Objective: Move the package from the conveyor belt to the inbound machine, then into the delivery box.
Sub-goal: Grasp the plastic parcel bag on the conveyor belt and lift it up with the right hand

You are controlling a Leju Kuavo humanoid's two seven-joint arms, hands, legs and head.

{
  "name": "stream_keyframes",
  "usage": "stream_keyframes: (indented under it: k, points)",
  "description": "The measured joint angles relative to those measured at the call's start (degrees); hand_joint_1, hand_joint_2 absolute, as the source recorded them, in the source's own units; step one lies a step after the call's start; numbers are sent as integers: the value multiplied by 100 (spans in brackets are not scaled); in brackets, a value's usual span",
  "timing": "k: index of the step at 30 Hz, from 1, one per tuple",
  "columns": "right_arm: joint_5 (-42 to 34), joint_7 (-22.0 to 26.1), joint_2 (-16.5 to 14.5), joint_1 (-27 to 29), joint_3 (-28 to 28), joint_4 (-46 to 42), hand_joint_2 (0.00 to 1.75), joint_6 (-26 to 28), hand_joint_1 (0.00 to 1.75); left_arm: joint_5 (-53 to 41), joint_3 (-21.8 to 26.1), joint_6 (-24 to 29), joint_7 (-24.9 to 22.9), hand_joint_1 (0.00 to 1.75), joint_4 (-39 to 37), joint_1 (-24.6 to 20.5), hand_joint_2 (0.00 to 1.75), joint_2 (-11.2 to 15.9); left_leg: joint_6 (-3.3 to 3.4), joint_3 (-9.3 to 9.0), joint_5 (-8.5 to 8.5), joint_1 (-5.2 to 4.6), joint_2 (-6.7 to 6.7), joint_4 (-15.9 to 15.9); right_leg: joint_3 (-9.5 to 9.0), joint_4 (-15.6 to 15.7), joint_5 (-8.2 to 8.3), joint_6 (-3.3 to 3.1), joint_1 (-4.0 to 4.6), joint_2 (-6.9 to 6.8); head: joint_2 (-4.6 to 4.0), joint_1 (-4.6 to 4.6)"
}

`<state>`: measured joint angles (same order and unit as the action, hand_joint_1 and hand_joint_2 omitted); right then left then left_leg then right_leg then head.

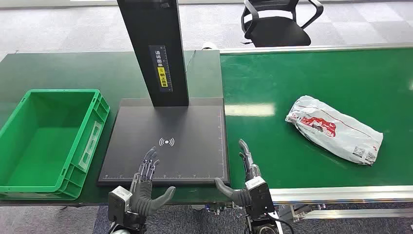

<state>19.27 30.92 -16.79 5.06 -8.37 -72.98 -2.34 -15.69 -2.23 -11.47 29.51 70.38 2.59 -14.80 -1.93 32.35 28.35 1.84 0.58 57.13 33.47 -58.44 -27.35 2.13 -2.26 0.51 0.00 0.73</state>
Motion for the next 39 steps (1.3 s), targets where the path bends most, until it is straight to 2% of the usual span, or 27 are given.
stream_keyframes:
  k: [4, 8, 13, 20, 23, 27, 30, 32, 39]
  points:
    - [113, -45, 5, -26, 2, -1, 175, 152, 0, -4, 0, 0, 0, 0, 2, -8, 175, 0, 0, 0, 0, 0, 0, 0, 0, 0, 0, 0, 0, 0, 0, -1]
    - [608, -264, 74, -150, 122, -3, 175, 730, 0, -26, 2, -2, 0, 0, 2, -15, 175, 0, 0, -1, 0, 0, 1, 1, 0, 0, 0, 0, 0, 0, 0, 1]
    - [1341, -628, 289, -524, 617, 54, 175, 1354, 0, -33, 6, -43, 15, 0, 0, -63, 175, 0, 1, -1, -1, -1, 0, 2, -1, 1, 3, 2, -2, 0, 0, -2]
    - [2114, -963, 1059, -1704, 1719, 1150, 175, 1890, 0, 34, 11, -125, 61, 0, -2, -78, 175, 5, 2, -3, -2, -5, -1, 6, -4, 1, 8, 4, -7, 0, 0, -1]
    - [2459, -1172, 1380, -2239, 2031, 1836, 175, 2053, 0, 69, 16, -169, 67, 0, -2, -90, 175, 7, 2, -3, -2, -5, -2, 6, -4, 0, 9, 5, -7, 1, 0, -2]
    - [3037, -1686, 1804, -2947, 2285, 2825, 175, 2244, 0, 98, 20, -221, 46, 0, -2, -93, 175, 8, 2, -2, -2, -5, -3, 6, -4, 0, 9, 5, -7, 1, 0, -2]
    - [3406, -2086, 2115, -3459, 2393, 3515, 175, 2188, 0, 126, 18, -241, 37, 0, -3, -94, 175, 17, 2, -1, -2, -8, -4, 6, -4, 0, 10, 6, -9, 1, 0, -1]
    - [3562, -2305, 2304, -3773, 2437, 3901, 175, 1964, 0, 163, 17, -260, 57, 0, -14, -102, 175, 25, 2, -1, -2, -9, -5, 7, -4, 0, 10, 6, -11, 1, 0, -1]
    - [4002, -3219, 2803, -4535, 2481, 4892, 175, 386, 0, 306, 15, -382, 250, 0, -182, -213, 175, 52, 2, 0, -2, -9, -11, 7, -3, 0, 10, 6, -12, -1, 0, -2]
